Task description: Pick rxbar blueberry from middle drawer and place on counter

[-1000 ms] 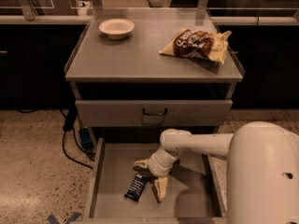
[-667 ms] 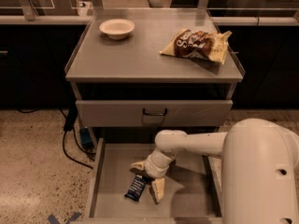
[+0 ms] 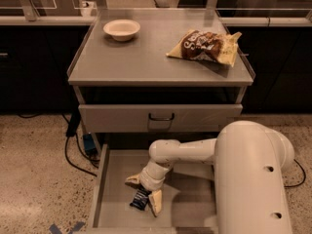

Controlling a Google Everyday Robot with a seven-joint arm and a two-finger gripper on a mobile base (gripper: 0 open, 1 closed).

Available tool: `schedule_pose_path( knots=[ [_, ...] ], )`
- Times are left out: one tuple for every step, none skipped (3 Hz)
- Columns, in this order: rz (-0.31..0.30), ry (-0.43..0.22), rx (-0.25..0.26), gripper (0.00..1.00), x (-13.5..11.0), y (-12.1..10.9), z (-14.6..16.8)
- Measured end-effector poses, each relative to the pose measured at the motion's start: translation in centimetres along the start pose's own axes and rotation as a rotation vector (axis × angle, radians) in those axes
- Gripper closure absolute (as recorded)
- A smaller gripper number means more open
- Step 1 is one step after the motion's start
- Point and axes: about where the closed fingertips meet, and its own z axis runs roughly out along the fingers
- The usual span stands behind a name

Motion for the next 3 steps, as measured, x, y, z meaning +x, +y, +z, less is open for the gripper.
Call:
schedule_pose_path(
  knots=[
    [0.000, 0.000, 0.000, 0.00, 0.0, 0.0, 0.0],
    [0.006, -0.018, -0.025, 0.00, 0.2, 0.3, 1.4],
    [0.018, -0.043, -0.066, 0.00, 0.7, 0.6, 3.6]
  ],
)
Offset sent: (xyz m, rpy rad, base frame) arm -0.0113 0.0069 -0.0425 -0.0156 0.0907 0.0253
